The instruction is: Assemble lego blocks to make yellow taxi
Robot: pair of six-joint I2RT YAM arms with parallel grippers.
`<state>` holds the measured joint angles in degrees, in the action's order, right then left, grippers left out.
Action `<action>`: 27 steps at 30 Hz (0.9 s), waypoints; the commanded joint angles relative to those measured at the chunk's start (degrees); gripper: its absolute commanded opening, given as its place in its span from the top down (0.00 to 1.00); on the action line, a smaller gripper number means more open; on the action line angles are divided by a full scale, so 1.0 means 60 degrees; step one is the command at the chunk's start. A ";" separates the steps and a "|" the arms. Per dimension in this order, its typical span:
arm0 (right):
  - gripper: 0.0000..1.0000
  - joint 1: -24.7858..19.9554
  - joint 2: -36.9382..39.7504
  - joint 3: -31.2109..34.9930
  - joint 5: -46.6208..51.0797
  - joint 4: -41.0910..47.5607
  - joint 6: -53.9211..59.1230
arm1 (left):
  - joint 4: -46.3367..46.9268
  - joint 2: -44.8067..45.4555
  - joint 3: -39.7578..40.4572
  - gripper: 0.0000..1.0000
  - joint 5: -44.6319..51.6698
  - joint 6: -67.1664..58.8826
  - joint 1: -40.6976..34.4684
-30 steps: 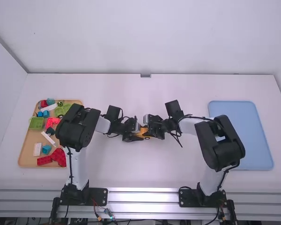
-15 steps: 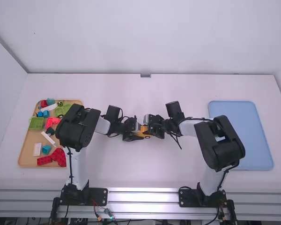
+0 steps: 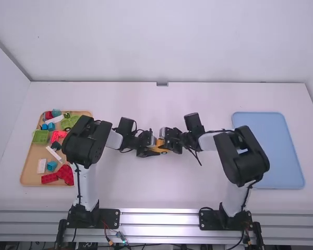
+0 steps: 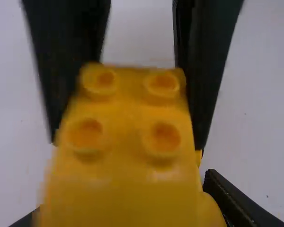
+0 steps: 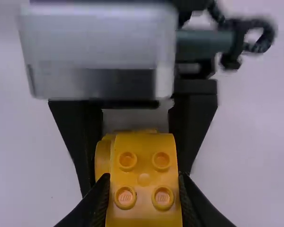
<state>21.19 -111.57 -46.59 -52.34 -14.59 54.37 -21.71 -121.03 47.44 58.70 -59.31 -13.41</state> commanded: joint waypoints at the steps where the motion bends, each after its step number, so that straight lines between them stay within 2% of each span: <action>1: 1.00 -0.0018 -0.0328 0.0073 -0.0572 0.0044 -0.0011 | 0.0073 -0.0259 -0.0186 0.68 -0.0189 -0.0073 0.0004; 7: 1.00 -0.0339 -0.0328 0.0073 -0.0521 0.0080 -0.0018 | 0.0047 -0.0259 -0.0186 0.69 -0.0193 -0.0077 -0.0033; 12: 1.00 -0.0164 -0.0393 0.0073 -0.0339 0.0069 -0.0029 | 0.0062 -0.0259 -0.0186 0.69 -0.0197 -0.0080 -0.0033; 18: 1.00 0.0219 -0.0521 -0.0040 0.0729 0.0262 -0.0087 | 0.0073 -0.0259 -0.0186 0.70 -0.0204 -0.0073 0.0007; 22: 1.00 0.0200 -0.0535 -0.0291 0.1526 0.0892 -0.0091 | 0.0073 -0.0259 -0.0186 0.70 -0.0186 -0.0047 -0.0018; 27: 1.00 0.0033 -0.0532 -0.0532 0.1526 0.1024 -0.0087 | 0.0076 -0.0259 -0.0186 0.71 -0.0219 -0.0044 -0.0033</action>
<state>22.02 -112.33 -49.82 -50.04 -9.26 54.13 -21.74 -121.03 47.24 58.67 -58.50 -13.21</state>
